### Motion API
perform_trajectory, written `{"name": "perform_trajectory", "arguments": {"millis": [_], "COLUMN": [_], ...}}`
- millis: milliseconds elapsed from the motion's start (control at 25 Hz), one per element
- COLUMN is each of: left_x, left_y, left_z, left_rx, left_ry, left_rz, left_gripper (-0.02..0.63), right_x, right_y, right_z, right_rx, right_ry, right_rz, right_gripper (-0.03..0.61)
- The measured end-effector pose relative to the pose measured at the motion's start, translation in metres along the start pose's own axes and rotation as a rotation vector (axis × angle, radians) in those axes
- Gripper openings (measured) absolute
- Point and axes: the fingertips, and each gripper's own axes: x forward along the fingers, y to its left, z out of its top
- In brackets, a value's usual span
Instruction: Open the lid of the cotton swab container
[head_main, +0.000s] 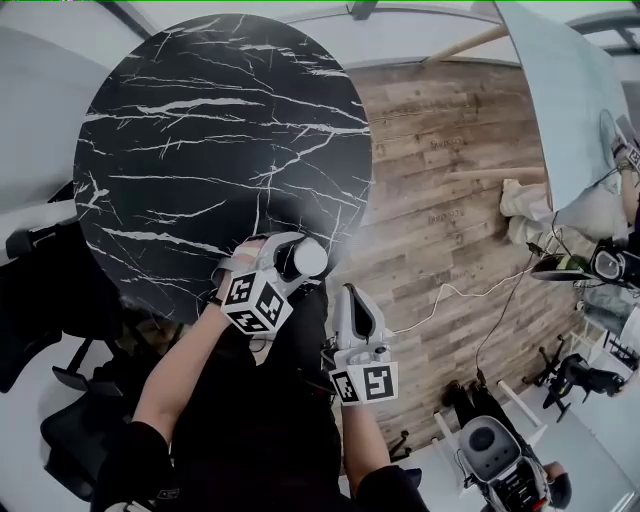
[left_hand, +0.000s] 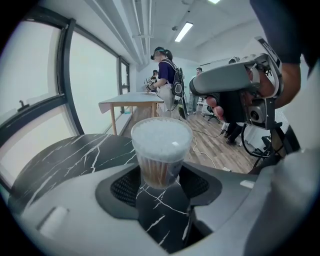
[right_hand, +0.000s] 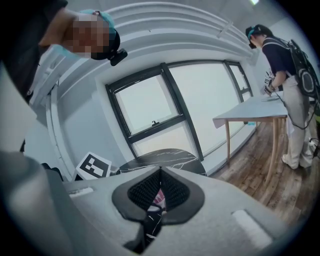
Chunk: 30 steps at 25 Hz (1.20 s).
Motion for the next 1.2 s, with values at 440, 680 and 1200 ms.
{"name": "perform_trajectory", "arguments": {"millis": [440, 680, 1200], "left_x": [-0.052, -0.083, -0.140], "left_y": [-0.022, -0.034, -0.065], "left_z": [0.013, 0.024, 0.025], "left_rx": [-0.010, 0.025, 0.066], "left_ry": [-0.021, -0.022, -0.007], "left_rz": [-0.023, -0.041, -0.088], "left_gripper": [0.249, 0.250, 0.250], "right_x": [-0.028, -0.043, -0.072], "right_y": [0.038, 0.058, 0.109], "right_z": [0.010, 0.021, 0.028], "right_rx": [-0.035, -0.047, -0.104], "right_ry": [-0.036, -0.063, -0.073], "right_rz": [-0.014, -0.018, 0.039], "right_gripper": [-0.002, -0.002, -0.002]}}
